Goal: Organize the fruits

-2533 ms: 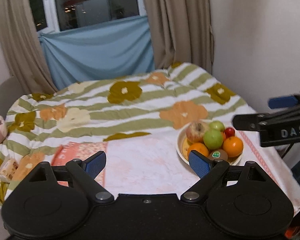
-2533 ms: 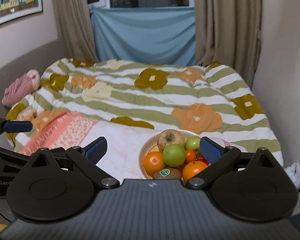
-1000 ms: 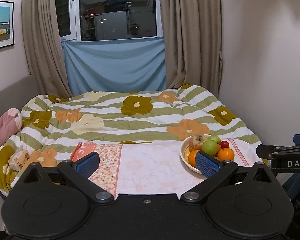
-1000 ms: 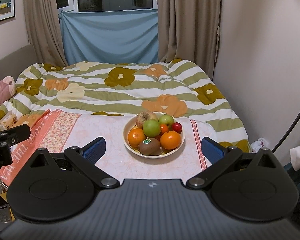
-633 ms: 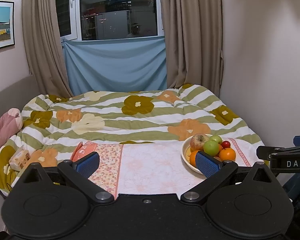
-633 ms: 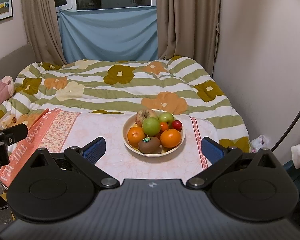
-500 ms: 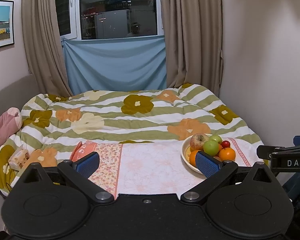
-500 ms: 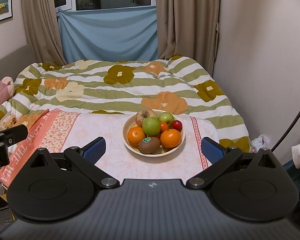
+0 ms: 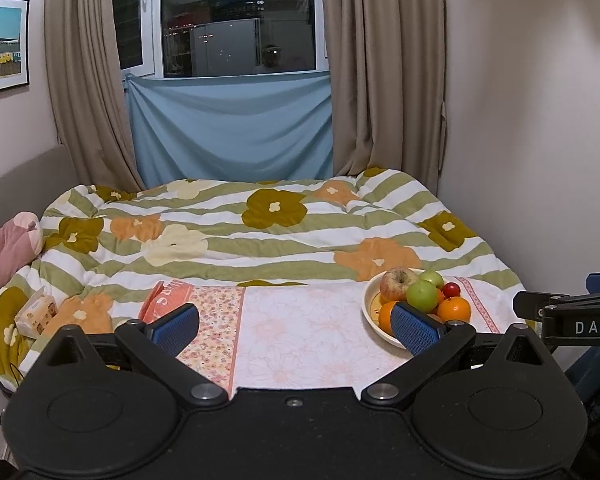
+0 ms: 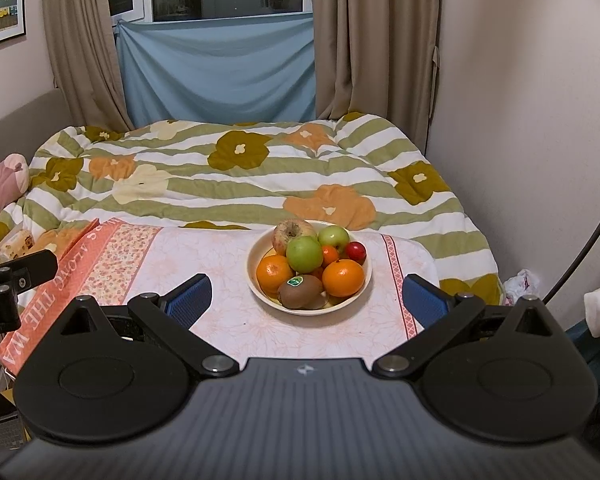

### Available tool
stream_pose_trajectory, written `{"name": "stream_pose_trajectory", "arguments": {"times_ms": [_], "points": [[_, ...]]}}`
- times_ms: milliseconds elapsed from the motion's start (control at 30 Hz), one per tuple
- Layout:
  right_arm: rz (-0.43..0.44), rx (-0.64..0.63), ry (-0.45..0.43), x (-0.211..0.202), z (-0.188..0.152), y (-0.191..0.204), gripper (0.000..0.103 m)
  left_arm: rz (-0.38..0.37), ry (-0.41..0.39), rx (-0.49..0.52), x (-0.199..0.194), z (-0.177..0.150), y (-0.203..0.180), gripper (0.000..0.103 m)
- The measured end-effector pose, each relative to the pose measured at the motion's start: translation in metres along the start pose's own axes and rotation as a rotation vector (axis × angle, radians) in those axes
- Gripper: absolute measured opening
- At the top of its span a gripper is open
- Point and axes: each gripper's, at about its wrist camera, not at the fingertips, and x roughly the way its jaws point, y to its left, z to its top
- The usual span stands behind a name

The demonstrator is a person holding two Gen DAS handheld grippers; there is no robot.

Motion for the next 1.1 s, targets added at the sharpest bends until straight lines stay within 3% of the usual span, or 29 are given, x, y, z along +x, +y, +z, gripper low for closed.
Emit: {"name": "stream_pose_trajectory", "arguments": {"times_ms": [1100], "points": [[0.004,0.007,0.004,0.0026,-0.0025,0.0055,0.103,0.023,-0.026,0.0,-0.0036,-0.0056,0.0028,0.103]]}}
